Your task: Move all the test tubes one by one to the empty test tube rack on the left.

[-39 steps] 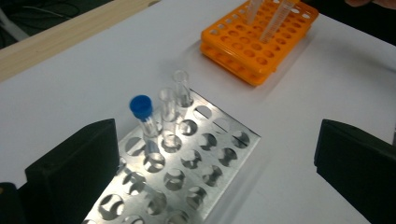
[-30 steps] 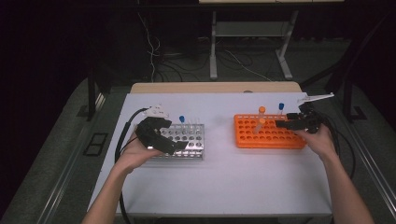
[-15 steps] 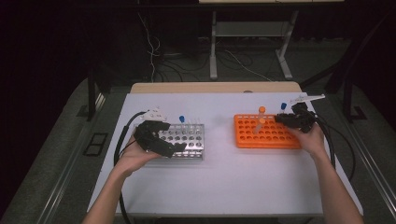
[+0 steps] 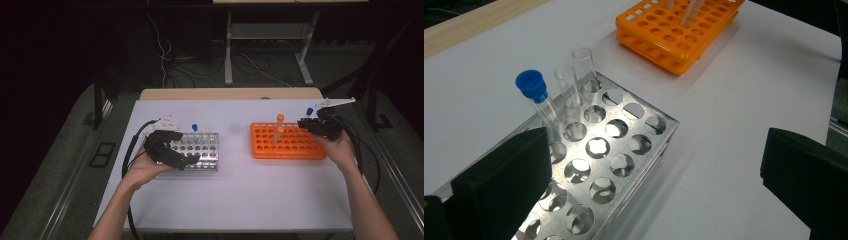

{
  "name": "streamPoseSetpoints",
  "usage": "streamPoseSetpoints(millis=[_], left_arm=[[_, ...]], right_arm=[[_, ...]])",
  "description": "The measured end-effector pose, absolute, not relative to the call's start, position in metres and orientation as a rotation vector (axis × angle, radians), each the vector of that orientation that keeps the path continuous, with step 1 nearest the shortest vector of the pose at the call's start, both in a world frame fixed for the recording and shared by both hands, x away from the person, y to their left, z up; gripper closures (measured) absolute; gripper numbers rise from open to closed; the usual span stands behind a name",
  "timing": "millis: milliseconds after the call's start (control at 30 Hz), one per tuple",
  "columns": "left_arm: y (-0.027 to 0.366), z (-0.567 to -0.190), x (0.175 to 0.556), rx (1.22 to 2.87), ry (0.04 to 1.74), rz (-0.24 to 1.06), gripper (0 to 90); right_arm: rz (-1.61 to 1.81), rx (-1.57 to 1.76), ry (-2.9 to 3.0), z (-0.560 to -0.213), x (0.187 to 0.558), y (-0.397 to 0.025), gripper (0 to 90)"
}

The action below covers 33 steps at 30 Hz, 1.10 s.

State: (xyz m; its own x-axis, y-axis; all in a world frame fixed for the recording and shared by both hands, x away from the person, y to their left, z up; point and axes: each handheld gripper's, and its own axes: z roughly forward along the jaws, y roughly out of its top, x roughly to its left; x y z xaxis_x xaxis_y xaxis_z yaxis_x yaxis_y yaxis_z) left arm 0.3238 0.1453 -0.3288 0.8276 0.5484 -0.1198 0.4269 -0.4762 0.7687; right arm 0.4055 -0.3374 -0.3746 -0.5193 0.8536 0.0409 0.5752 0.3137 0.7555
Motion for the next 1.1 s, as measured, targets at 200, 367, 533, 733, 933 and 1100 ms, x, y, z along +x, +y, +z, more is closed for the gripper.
streamPoseSetpoints(millis=[200,367,533,733,933,1100], left_arm=[[0.142,-0.327,0.323,2.148,0.699,0.179,0.0],[0.138,-0.324,0.321,2.157,0.684,0.179,0.0],[0.133,-0.321,0.319,2.165,0.666,0.177,0.0],[0.127,-0.317,0.316,2.179,0.633,0.174,0.0],[0.118,-0.314,0.313,2.192,0.595,0.163,0.0],[0.108,-0.311,0.31,2.21,0.551,0.154,0.0]], right_arm=[[1.078,1.236,2.237,-0.353,0.388,-0.337,75.9],[1.098,1.185,2.268,-0.343,0.37,-0.333,75.9],[1.119,1.123,2.308,-0.334,0.351,-0.324,75.9],[1.134,1.052,2.375,-0.326,0.328,-0.311,76.0],[1.146,0.987,2.46,-0.326,0.309,-0.291,76.0],[1.136,0.902,2.529,-0.327,0.299,-0.271,76.0]])
